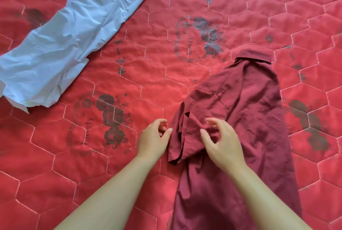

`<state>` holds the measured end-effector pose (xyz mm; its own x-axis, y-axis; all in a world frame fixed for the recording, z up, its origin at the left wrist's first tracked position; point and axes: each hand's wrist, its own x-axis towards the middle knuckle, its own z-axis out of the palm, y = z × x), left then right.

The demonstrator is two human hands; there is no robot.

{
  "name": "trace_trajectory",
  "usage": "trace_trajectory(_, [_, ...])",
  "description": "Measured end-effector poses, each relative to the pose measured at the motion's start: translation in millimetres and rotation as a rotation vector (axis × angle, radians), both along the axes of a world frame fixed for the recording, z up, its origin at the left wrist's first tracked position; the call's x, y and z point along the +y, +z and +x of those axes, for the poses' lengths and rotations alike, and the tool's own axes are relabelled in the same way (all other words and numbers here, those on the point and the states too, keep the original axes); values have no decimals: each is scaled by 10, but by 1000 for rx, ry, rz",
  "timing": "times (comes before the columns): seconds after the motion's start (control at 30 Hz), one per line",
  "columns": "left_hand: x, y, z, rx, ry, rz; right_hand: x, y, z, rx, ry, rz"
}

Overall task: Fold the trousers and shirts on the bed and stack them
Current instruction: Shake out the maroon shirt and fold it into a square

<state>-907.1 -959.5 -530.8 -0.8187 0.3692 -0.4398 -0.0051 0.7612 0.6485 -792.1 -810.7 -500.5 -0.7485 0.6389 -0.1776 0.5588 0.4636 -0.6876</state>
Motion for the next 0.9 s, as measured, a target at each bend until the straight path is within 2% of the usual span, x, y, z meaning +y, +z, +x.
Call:
trace_trajectory(0.1, [-11, -26, 44, 9, -21, -1, -89, -90, -189, -215, 48, -66])
trace_trajectory(0.13, [-11, -16, 51, 28, -9, 26, -107, -101, -219, -220, 73, -62])
trace_trajectory(0.2, [-4, 40, 51, 66, 23, 116, -104, -26, -203, -106, 58, -3])
trace_trajectory(0.3, [-63, 155, 12, 133, 93, 189, -56, 231, -77, 193, -40, 100])
trace_trajectory(0.4, [-234, 191, -67, 104, 129, 64, -104, 556, -36, 398, -30, 118])
trace_trajectory(0.47, [-338, 203, -116, 87, 135, -36, -195, 685, -68, 439, 26, 79])
trace_trajectory(0.53, [-372, 244, -153, 101, 128, -1, -273, 700, -76, 384, 84, 61])
trace_trajectory(0.6, [-358, 292, -151, 101, 73, 78, -307, 597, 17, 176, 160, 62])
trace_trajectory(0.7, [-314, 294, -89, 69, 12, 115, -292, 393, 311, -122, 273, -65])
trace_trajectory(0.9, [-52, 155, 26, 32, -28, 79, 97, 64, 546, -161, -12, 60])
